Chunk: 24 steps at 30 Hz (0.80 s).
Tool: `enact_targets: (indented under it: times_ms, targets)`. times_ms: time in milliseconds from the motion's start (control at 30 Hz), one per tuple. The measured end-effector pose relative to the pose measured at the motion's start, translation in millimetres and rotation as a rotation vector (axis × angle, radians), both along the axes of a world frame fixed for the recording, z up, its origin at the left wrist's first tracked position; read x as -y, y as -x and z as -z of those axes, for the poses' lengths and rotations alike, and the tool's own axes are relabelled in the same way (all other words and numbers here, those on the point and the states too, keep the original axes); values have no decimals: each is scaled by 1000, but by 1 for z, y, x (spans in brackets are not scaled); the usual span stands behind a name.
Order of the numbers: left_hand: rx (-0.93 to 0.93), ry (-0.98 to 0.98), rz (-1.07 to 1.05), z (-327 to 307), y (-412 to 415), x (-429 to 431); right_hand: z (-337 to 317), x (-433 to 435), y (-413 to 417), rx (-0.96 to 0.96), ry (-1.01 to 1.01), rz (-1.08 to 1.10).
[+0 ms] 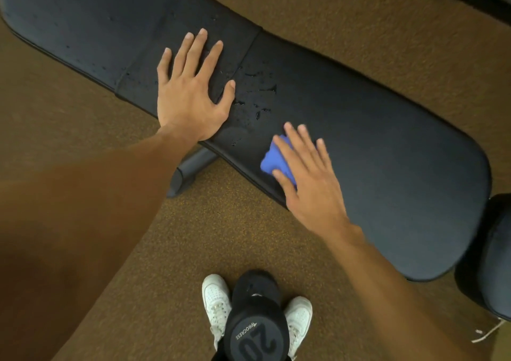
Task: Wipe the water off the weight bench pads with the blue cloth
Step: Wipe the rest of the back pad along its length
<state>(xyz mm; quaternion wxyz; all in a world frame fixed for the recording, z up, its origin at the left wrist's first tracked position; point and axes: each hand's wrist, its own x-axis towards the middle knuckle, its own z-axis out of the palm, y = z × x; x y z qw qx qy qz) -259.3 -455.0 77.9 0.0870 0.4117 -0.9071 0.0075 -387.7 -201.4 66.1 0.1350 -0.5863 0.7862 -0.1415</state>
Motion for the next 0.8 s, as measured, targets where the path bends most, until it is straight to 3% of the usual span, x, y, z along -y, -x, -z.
enact_targets:
  times_ms: [67, 133, 333, 533, 733, 800]
  targets:
    - [-7, 4, 1, 1, 0, 0, 0, 29, 7, 20, 2, 182]
    - [-15, 11, 1, 2, 0, 0, -2, 59, 2, 18, 6, 217]
    - [-23, 9, 0, 1, -1, 0, -3, 26, -5, -69, 4, -142]
    - [-28, 7, -1, 0, -1, -1, -1, 59, 14, -8, 12, 193]
    - [-36, 10, -3, 1, 0, -1, -4, 32, 1, -78, 2, -190]
    - [-36, 15, -5, 2, 0, 0, 0, 13, 19, -68, -7, -169]
